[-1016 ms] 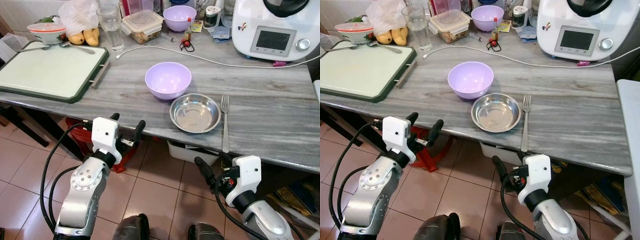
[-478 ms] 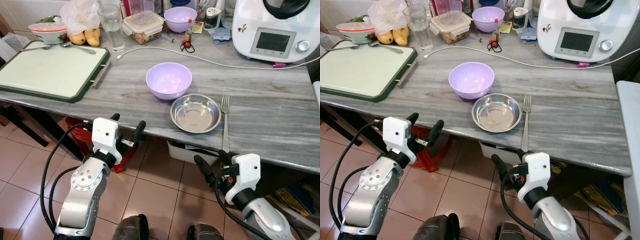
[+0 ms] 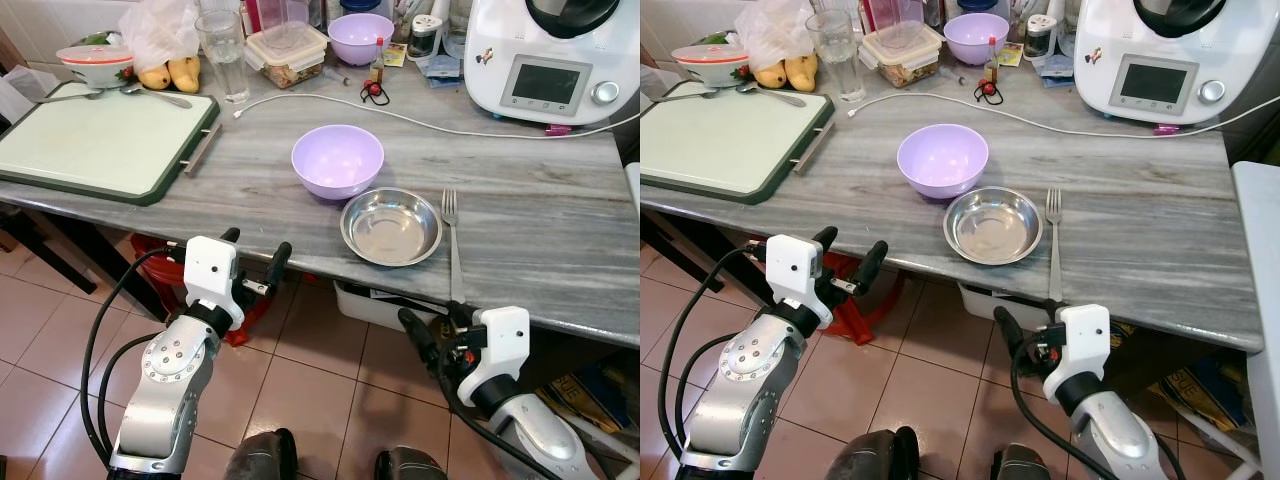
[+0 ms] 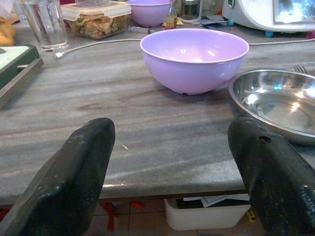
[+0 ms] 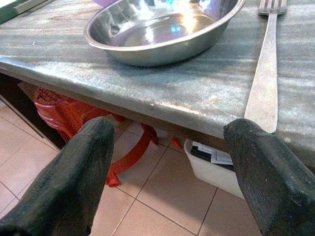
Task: Setting the table
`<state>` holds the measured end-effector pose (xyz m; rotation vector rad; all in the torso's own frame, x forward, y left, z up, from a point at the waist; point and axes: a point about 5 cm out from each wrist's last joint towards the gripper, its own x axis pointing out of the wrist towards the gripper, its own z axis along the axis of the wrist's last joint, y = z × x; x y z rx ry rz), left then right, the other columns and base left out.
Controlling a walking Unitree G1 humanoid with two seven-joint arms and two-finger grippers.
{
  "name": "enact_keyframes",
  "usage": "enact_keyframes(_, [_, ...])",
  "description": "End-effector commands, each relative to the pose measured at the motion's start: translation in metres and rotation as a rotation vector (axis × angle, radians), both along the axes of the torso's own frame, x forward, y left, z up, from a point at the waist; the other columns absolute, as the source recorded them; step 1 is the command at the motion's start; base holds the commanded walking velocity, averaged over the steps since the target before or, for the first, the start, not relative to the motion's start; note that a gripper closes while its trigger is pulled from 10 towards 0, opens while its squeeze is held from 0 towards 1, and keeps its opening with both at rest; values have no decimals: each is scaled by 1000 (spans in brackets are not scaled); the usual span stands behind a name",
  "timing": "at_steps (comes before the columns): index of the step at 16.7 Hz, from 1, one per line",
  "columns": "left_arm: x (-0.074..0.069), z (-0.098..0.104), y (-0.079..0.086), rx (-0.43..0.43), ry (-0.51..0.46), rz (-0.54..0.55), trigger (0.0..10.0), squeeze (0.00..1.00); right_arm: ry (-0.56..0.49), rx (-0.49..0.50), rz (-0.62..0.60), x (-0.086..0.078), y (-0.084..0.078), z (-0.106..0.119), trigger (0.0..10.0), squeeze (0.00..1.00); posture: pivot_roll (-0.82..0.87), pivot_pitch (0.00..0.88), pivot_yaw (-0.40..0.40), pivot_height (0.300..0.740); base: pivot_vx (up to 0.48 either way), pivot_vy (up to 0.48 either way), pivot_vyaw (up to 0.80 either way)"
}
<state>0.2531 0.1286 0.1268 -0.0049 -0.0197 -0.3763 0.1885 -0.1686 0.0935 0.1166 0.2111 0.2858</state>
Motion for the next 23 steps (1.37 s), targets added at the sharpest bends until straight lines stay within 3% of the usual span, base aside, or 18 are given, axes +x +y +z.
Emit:
enact_keyframes(1, [-1, -4, 2, 14, 16, 4, 10000, 0, 17, -8, -14, 1, -3, -3, 10000, 0, -36, 129, 72, 740, 0, 0, 0])
enact_keyframes(10, [1, -4, 3, 15, 14, 7, 10000, 0, -128, -74, -65, 11, -1, 19, 10000, 0, -43, 125, 76, 740, 0, 0, 0])
enact_keyframes(12, [2, -4, 3, 16, 13, 6, 10000, 0, -182, -126, -161, 10, -7, 27, 10000, 0, -48, 124, 80, 740, 0, 0, 0])
enact_keyframes(15, [1, -4, 3, 17, 14, 4, 10000, 0, -183, -166, -277, 7, -20, 26, 10000, 0, -52, 127, 87, 740, 0, 0, 0])
enact_keyframes(17, [1, -4, 3, 18, 15, -2, 10000, 0, -158, -139, -289, 9, -22, 22, 10000, 0, -48, 132, 93, 740, 0, 0, 0])
enact_keyframes(18, [0, -4, 4, 23, 15, -5, 10000, 0, -111, -63, -300, 13, -20, 16, 10000, 0, -41, 136, 97, 740, 0, 0, 0])
enact_keyframes(23, [-3, -3, 8, 38, 17, -3, 10000, 0, -68, 19, -258, 20, -12, 7, 10000, 0, -20, 149, 107, 740, 0, 0, 0])
